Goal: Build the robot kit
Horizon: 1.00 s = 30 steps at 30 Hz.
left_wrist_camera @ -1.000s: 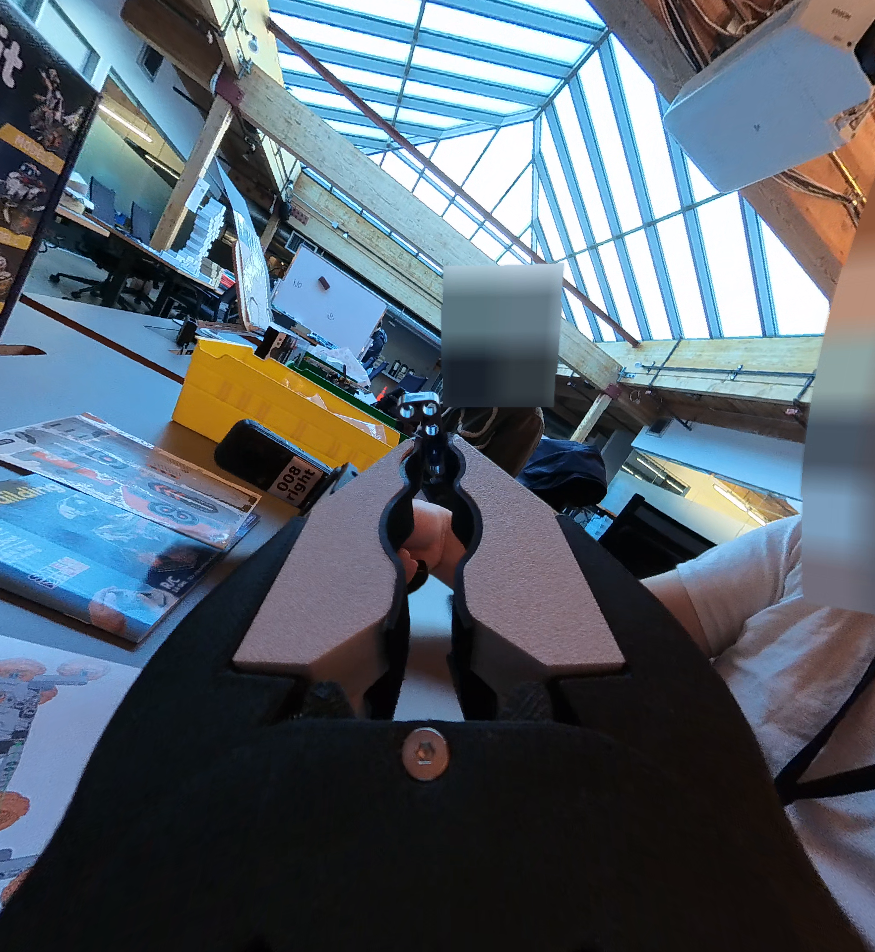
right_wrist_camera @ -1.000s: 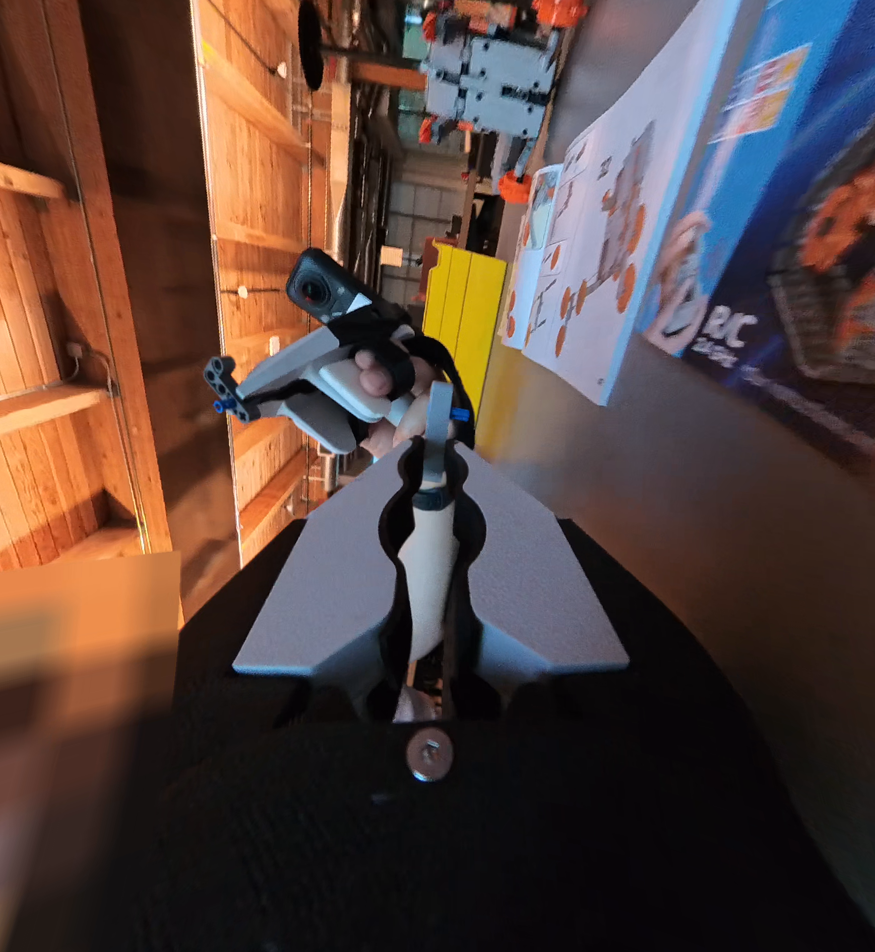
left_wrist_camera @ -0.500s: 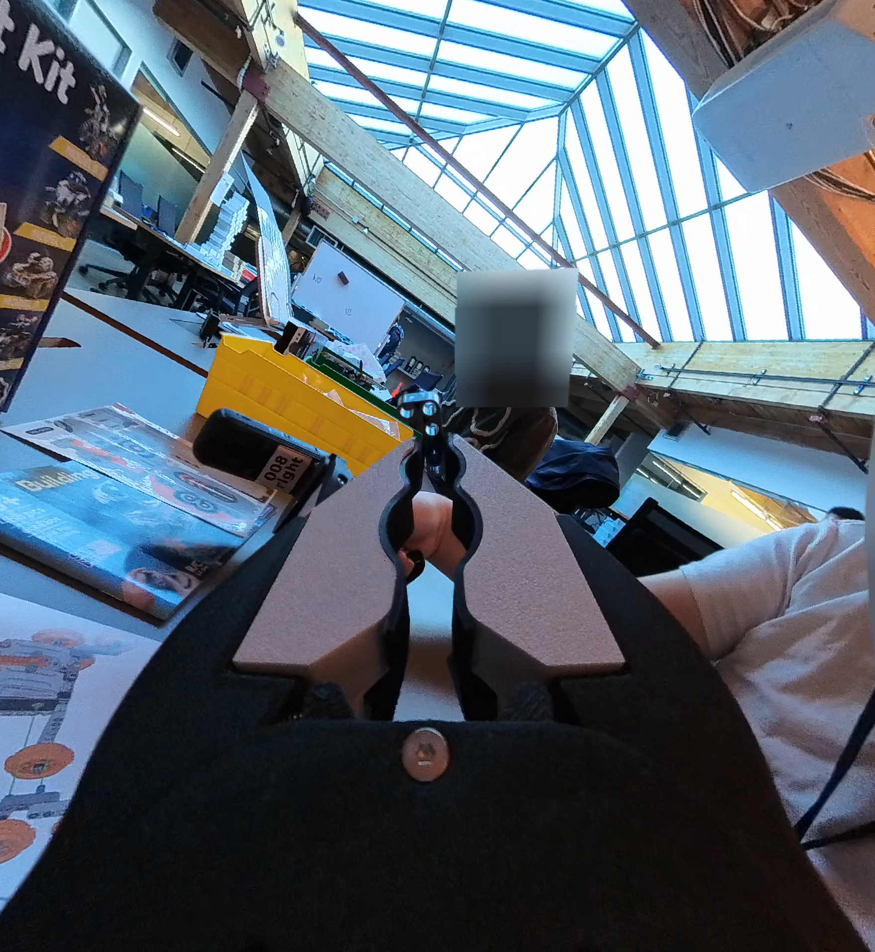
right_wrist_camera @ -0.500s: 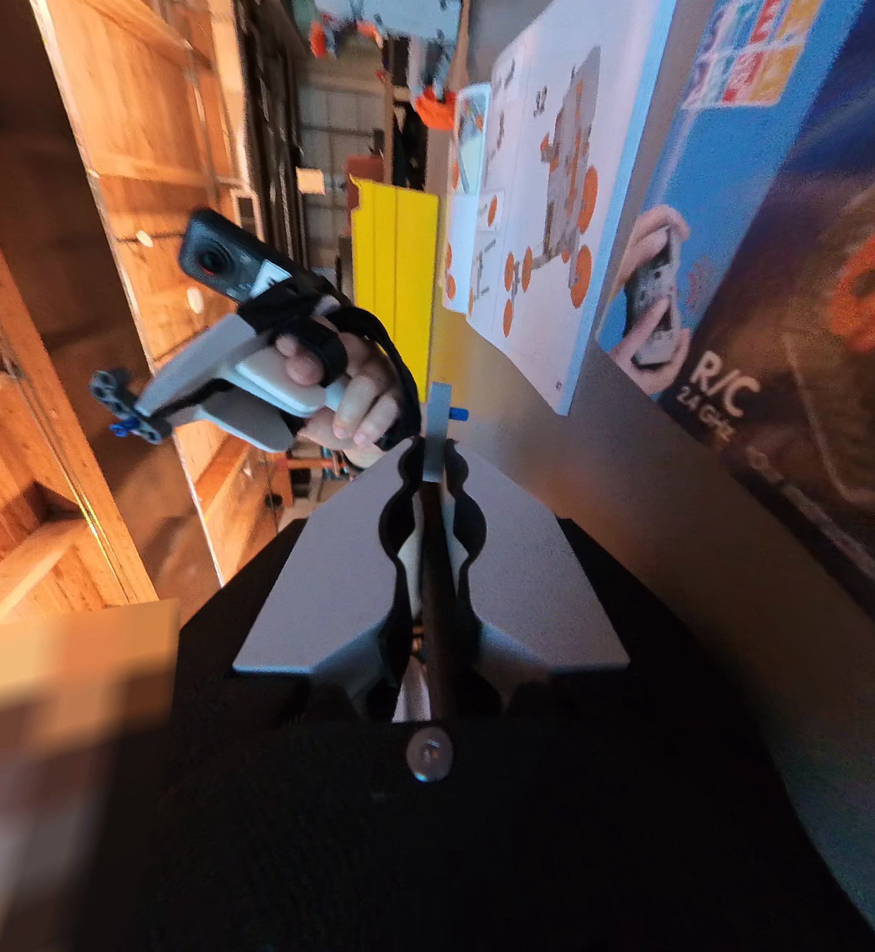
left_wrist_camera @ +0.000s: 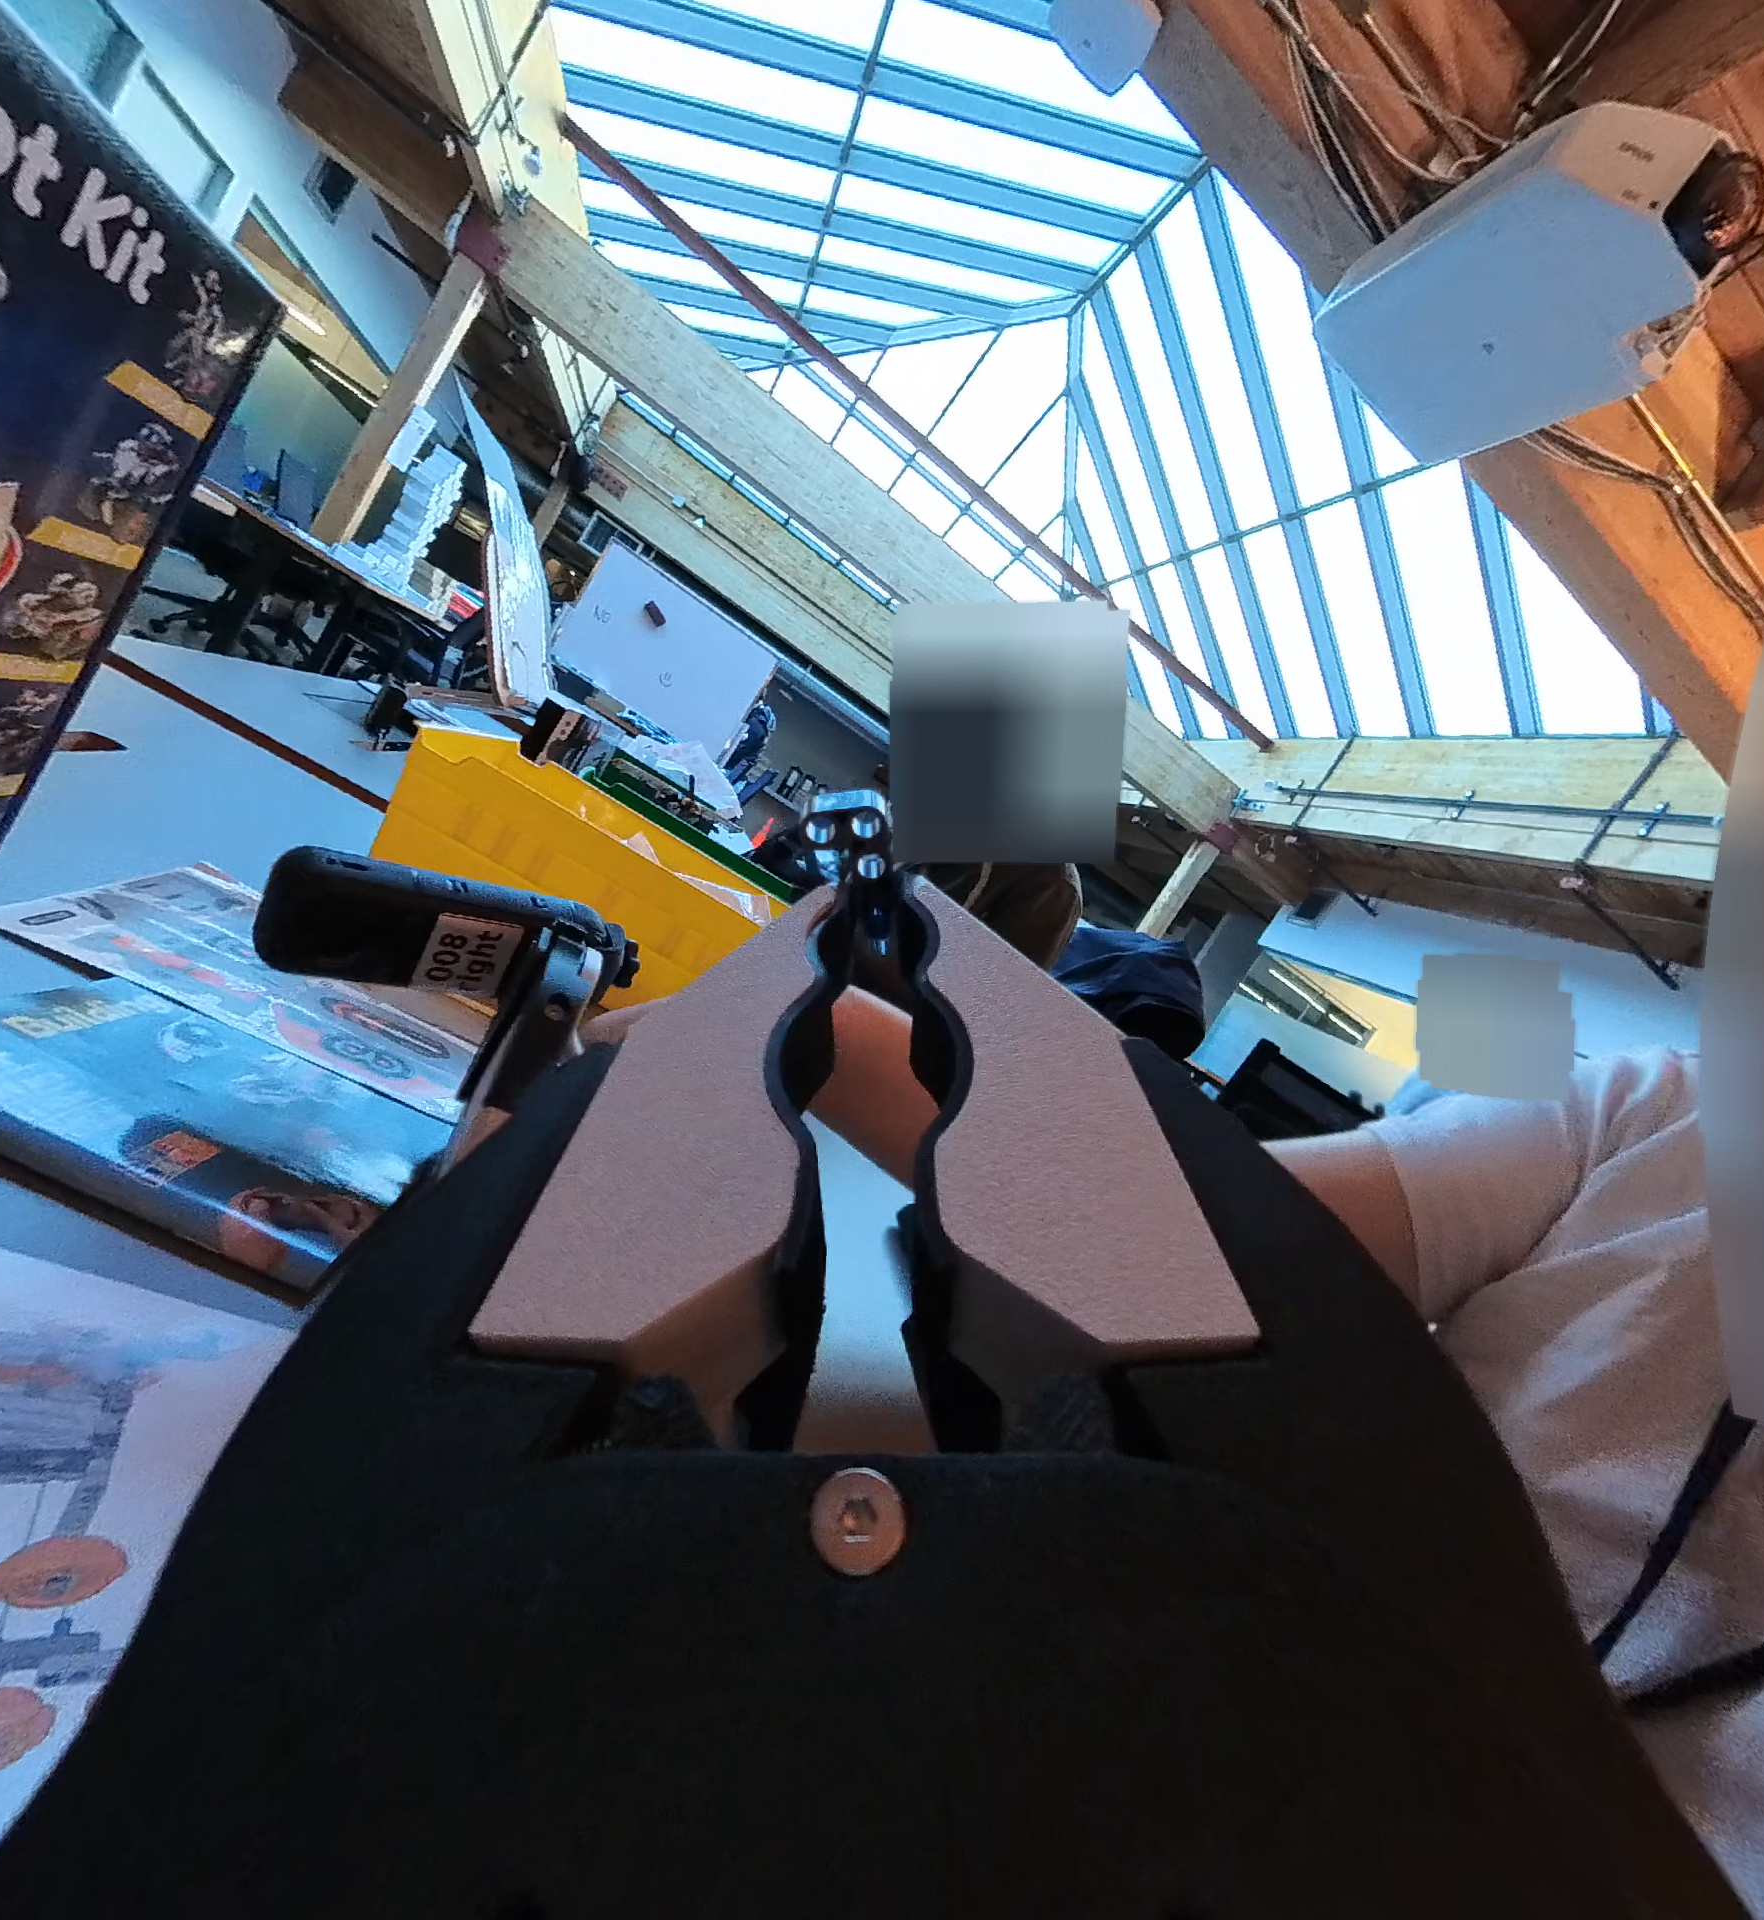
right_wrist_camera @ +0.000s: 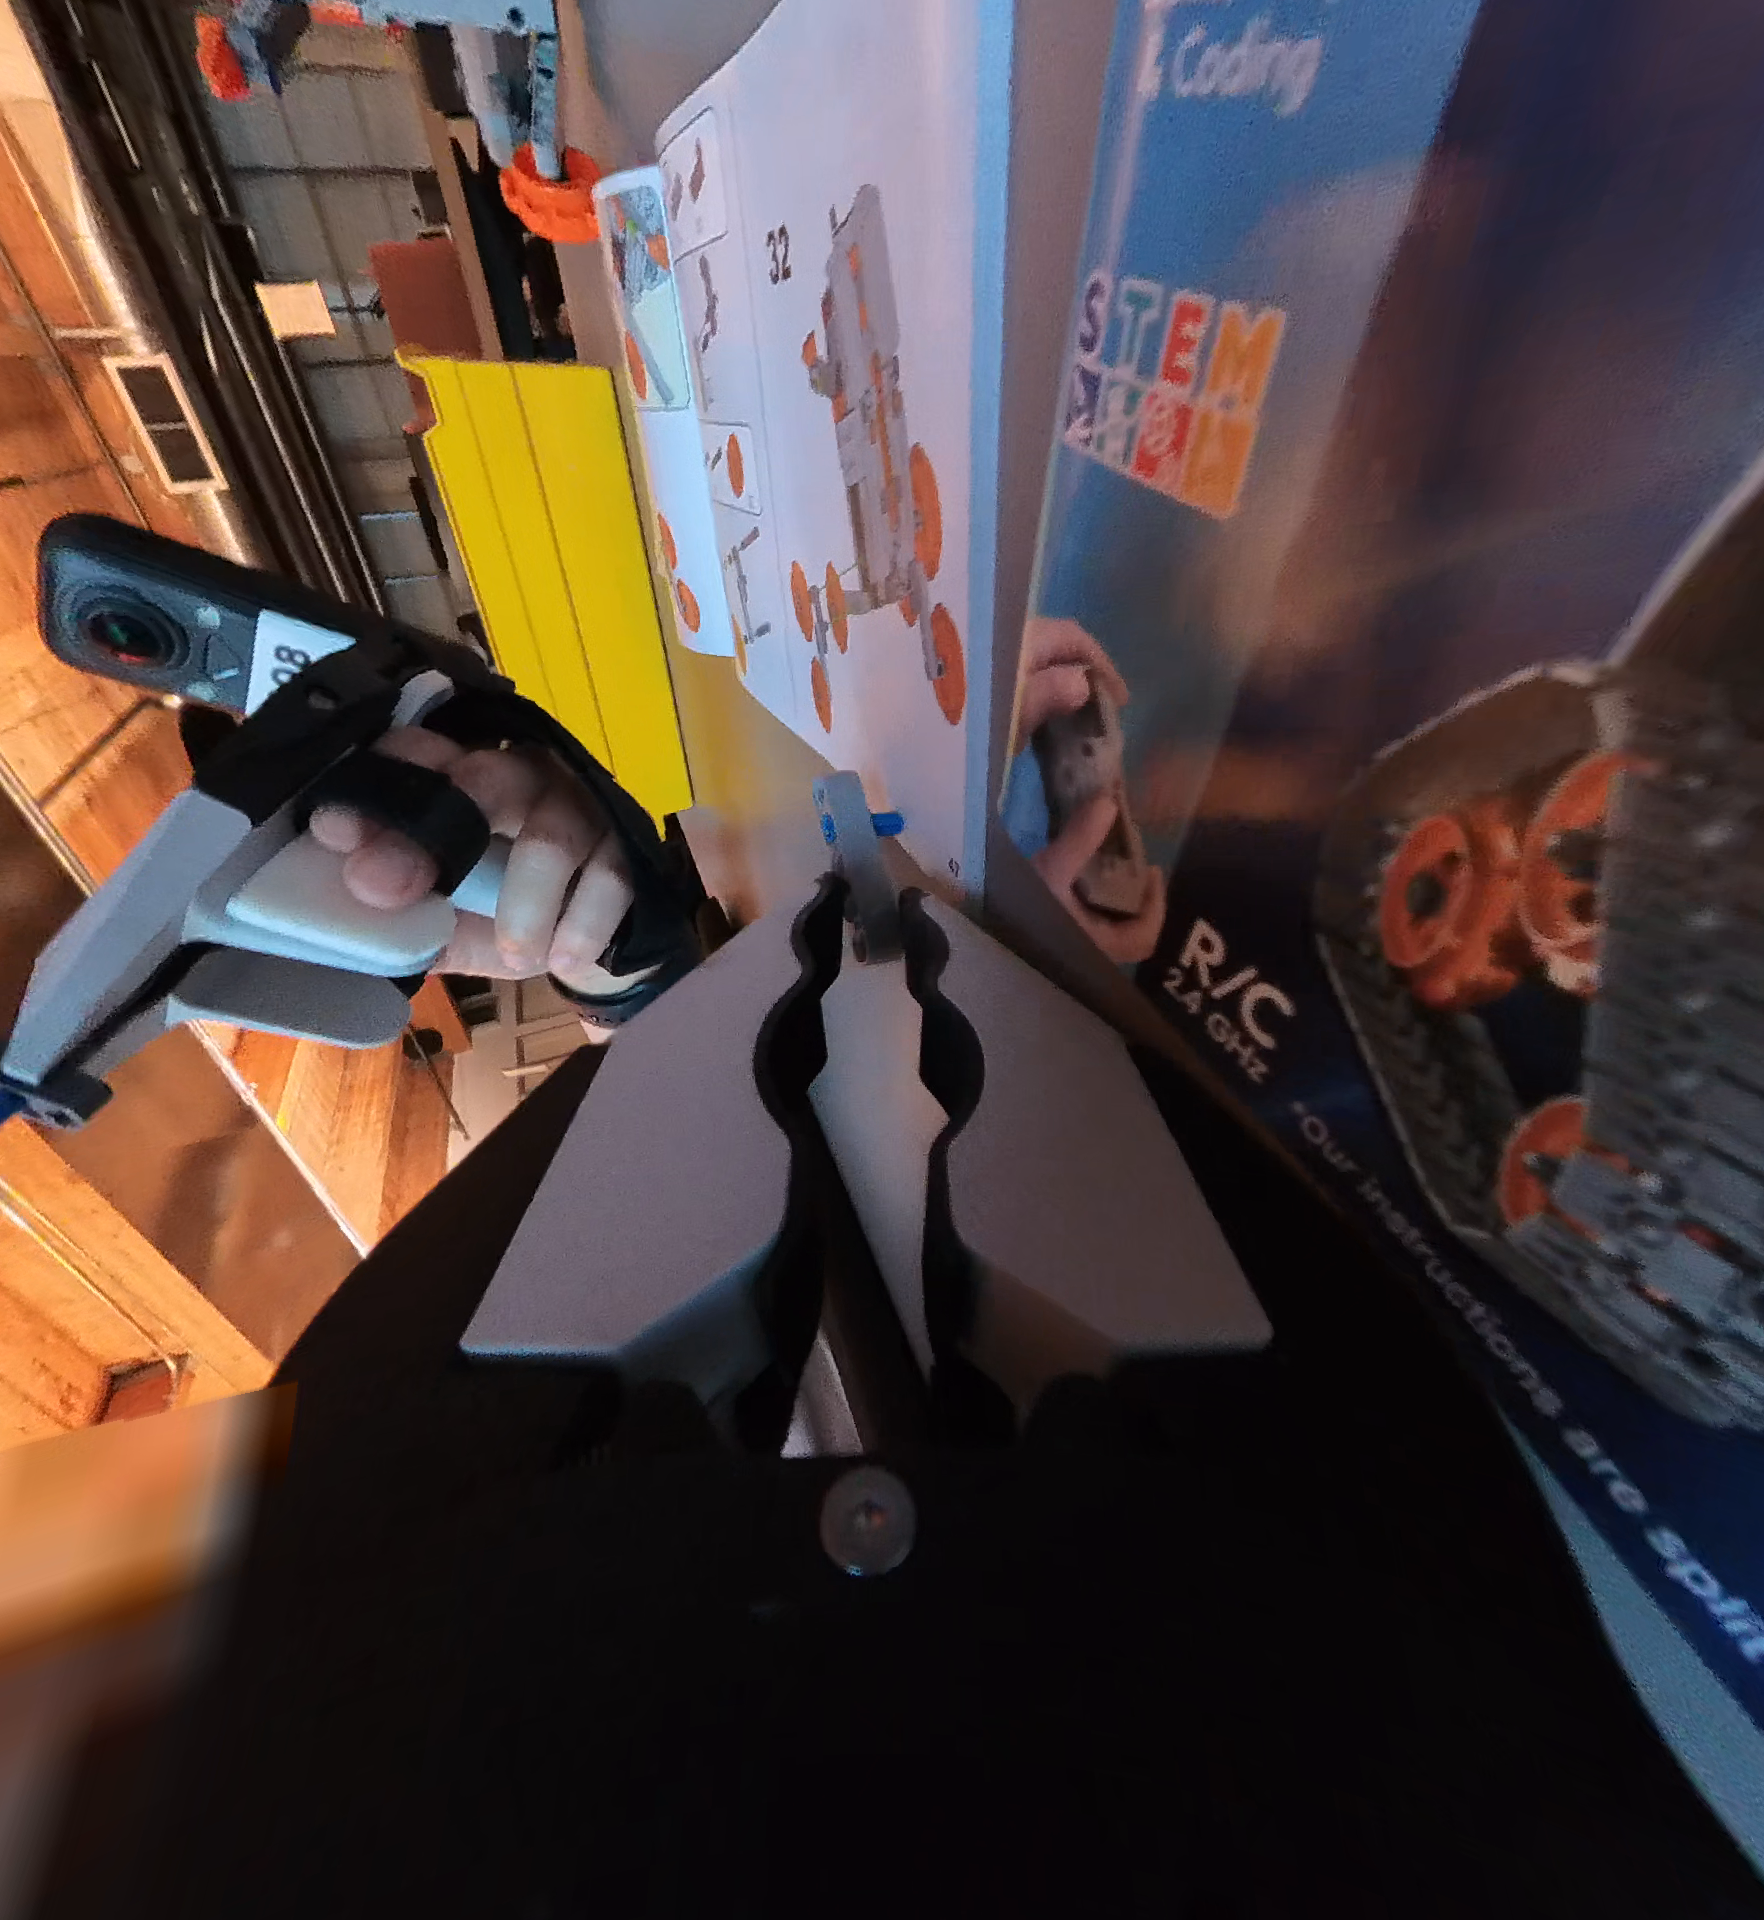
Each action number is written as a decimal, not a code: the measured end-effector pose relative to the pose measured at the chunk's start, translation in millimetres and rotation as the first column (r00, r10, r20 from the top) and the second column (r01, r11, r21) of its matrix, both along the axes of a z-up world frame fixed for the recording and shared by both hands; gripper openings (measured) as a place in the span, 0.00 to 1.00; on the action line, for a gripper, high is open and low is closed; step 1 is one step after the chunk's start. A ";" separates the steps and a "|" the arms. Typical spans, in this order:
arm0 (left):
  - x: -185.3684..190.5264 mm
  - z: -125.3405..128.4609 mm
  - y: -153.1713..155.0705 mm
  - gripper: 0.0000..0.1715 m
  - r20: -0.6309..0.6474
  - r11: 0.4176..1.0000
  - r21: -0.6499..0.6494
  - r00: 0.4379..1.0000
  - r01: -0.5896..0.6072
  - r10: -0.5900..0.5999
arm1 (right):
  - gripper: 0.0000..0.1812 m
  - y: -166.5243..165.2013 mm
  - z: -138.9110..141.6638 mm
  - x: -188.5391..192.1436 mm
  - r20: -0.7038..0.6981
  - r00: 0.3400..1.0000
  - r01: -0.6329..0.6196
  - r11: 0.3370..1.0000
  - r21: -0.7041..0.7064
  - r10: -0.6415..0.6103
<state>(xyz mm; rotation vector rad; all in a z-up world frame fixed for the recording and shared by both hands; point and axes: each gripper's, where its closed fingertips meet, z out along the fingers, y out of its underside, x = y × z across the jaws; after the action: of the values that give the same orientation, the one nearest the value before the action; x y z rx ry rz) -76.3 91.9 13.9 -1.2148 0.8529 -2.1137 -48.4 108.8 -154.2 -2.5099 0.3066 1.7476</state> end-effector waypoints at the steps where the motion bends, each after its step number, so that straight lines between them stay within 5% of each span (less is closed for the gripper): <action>1: 0.9 -0.4 -1.1 0.02 -0.003 1.000 0.008 1.000 0.003 -0.003 | 0.06 0.4 -0.1 0.7 0.000 1.000 0.009 1.000 -0.018 -0.009; 24: 2.6 9.5 -10.5 0.02 0.050 0.999 -0.011 0.998 0.049 -0.049 | 0.09 -9.9 0.6 27.6 0.238 0.968 0.051 0.992 0.112 -0.076; 30: 10.1 -7.4 -2.4 0.02 -0.056 0.999 0.040 0.998 -0.022 0.024 | 0.03 -11.8 1.6 29.3 0.270 0.961 0.020 0.987 0.161 -0.064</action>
<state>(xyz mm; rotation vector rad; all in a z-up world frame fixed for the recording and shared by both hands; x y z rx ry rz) -66.2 89.5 6.6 -1.2633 0.8972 -2.0432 -19.1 97.0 -152.6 -2.5649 0.1940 1.3265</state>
